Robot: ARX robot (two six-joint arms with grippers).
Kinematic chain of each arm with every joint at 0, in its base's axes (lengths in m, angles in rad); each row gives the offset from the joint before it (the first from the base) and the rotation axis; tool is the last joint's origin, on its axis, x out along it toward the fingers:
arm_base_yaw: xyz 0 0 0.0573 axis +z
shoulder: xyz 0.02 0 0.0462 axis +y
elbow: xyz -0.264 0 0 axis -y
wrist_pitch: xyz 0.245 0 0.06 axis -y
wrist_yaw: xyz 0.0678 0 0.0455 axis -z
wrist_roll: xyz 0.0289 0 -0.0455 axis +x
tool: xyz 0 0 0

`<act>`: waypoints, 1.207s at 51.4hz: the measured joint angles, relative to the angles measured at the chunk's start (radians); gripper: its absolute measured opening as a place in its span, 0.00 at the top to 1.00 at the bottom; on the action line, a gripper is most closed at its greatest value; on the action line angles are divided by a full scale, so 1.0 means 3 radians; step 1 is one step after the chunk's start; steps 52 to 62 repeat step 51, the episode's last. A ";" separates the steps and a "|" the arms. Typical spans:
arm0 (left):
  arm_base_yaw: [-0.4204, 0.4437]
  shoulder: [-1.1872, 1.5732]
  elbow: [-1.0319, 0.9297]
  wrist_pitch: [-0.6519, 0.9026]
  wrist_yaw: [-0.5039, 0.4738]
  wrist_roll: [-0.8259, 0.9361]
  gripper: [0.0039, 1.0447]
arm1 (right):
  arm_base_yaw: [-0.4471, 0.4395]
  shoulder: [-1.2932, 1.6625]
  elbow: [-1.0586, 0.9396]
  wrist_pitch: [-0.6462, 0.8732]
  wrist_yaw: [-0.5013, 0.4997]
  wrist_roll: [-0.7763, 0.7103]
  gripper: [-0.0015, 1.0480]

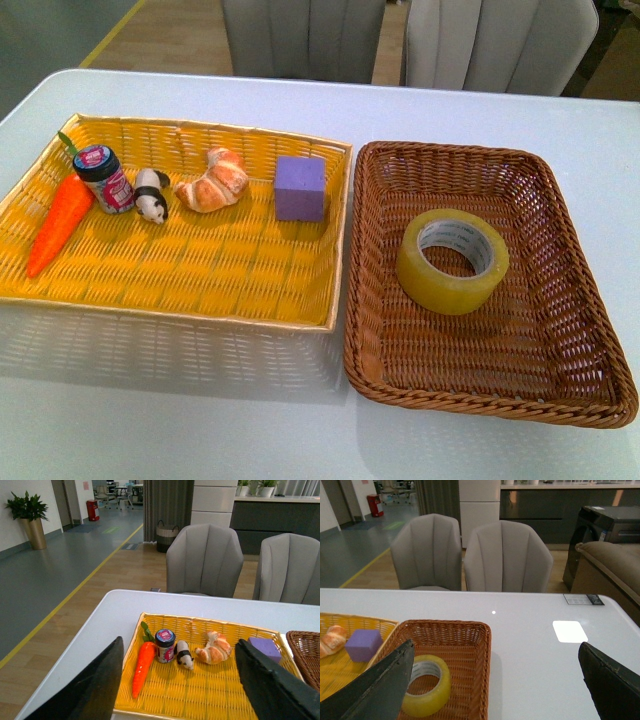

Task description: Move tape to another basket

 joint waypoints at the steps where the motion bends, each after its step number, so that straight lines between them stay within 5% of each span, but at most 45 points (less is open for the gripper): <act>1: 0.0000 0.0000 0.0000 0.0000 0.0000 0.0000 0.28 | 0.0000 0.0000 0.0000 0.0000 0.0000 0.0000 0.09; 8: 0.0000 0.0000 0.0000 0.0000 0.0000 0.0008 0.07 | 0.0000 -0.0001 0.0000 0.0000 0.0000 0.0000 0.09; 62: 0.0000 -0.0001 0.0000 0.0000 0.0000 0.0006 0.08 | 0.0000 -0.0001 0.0000 0.0000 0.0000 0.0000 0.09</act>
